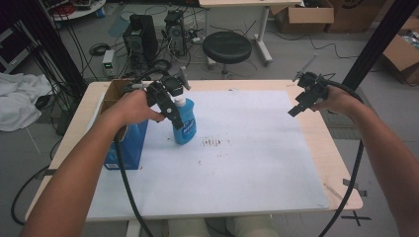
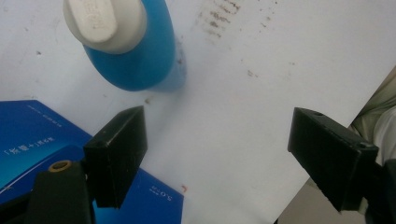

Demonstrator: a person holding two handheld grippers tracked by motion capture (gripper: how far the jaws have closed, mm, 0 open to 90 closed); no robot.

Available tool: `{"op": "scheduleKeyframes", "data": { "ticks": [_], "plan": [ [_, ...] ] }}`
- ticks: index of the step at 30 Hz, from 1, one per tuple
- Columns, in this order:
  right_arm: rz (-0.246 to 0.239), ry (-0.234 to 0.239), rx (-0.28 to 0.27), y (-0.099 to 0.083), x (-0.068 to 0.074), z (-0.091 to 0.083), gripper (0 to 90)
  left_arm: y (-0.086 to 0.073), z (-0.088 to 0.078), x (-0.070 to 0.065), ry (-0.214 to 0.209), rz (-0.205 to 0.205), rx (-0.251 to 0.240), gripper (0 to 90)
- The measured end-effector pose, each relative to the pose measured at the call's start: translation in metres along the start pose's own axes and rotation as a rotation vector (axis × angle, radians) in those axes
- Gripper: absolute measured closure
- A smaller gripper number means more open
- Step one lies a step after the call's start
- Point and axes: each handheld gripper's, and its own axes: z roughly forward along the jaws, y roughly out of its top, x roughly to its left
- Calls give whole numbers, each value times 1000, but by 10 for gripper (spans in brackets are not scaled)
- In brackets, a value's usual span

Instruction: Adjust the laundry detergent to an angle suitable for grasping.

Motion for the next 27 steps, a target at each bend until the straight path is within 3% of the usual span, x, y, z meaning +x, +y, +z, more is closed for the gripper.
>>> {"op": "scheduleKeyframes", "data": {
  "ticks": [12, 27],
  "plan": [
    [-3, -5, -4, -2, -1, -2, 163, -2, -2, -2, 15, -22, -3, 205],
    [-9, -4, -5, 1, 3, 0, 164, 1, -3, -4, 19, -17, -5, 205]
  ]
}}
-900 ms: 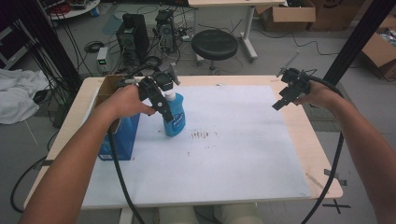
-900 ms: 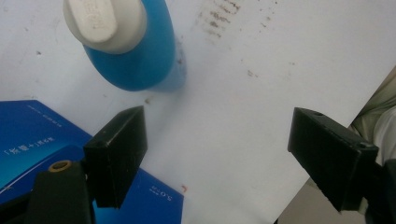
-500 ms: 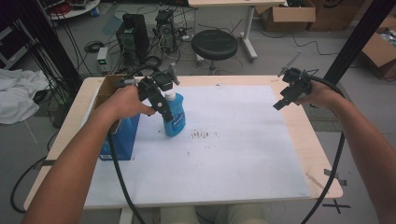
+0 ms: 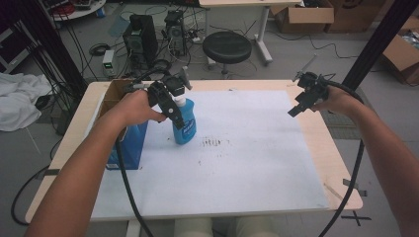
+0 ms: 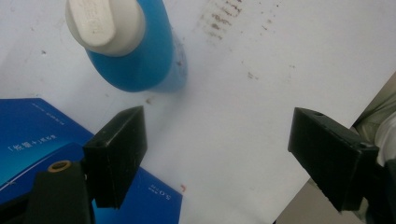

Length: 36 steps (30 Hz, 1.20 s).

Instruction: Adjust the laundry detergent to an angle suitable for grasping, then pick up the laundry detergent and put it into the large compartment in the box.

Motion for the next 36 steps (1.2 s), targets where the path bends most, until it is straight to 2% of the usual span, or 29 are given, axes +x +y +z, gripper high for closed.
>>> {"op": "scheduleKeyframes", "data": {
  "ticks": [11, 24, 32, 36],
  "plan": [
    [-9, 9, -9, 1, 5, 0, 166, -9, -5, 4, 14, -37, -20, 204],
    [-20, 11, -14, 2, 5, -1, 166, -4, -11, 2, 14, -55, -27, 198],
    [-27, 6, -16, 4, 4, -2, 165, 8, -17, 10, 37, -123, -52, 190],
    [-26, 8, -16, 3, 3, -2, 165, 11, -19, 14, 35, -139, -55, 190]
  ]
}}
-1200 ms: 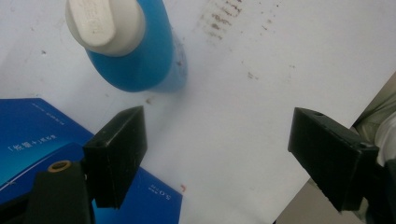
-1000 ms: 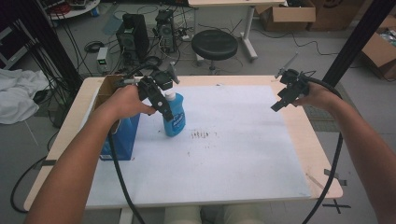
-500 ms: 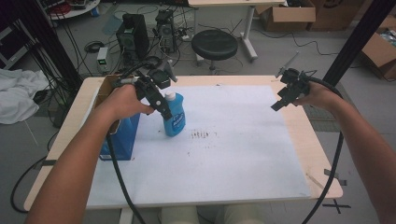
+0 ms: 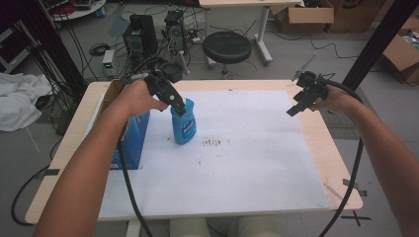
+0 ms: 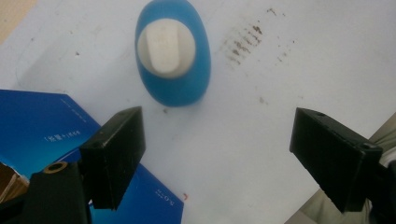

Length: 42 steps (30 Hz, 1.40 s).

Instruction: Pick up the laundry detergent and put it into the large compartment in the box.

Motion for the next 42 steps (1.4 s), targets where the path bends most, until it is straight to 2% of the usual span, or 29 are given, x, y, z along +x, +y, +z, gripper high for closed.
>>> {"op": "scheduleKeyframes", "data": {
  "ticks": [18, 30, 40, 42],
  "plan": [
    [-7, 7, -4, 3, -1, 3, 166, 23, 1, 15, -24, -52, -8, 190],
    [1, 5, 7, -1, -5, 4, 166, 42, 22, 26, -48, -86, 33, 189],
    [-7, 15, 8, 3, -4, 7, 167, 52, 40, 31, -54, -76, 55, 191],
    [-11, 17, 11, 4, -3, 8, 166, 54, 48, 32, -60, -66, 73, 191]
  ]
}}
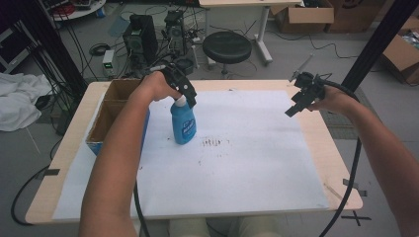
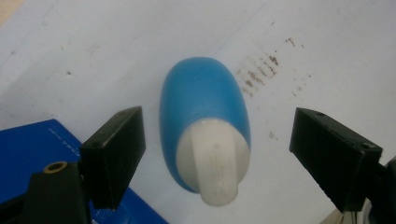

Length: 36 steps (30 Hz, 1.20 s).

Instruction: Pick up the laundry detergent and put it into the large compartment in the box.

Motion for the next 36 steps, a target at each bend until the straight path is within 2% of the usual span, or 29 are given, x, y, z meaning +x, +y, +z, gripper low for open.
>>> {"op": "scheduleKeyframes", "data": {
  "ticks": [15, 20, 28, 36],
  "plan": [
    [-1, -5, -1, -1, -1, 0, 167, 2, 33, 4, -6, 7, 54, 193],
    [0, -5, 1, -1, -1, 0, 167, 2, 40, 6, -12, 3, 57, 193],
    [0, -5, 2, 0, 0, 0, 167, 1, 49, 6, -17, 1, 62, 195],
    [-7, -4, 3, 0, 1, 0, 169, 2, 48, 5, -19, 2, 57, 210]
  ]
}}
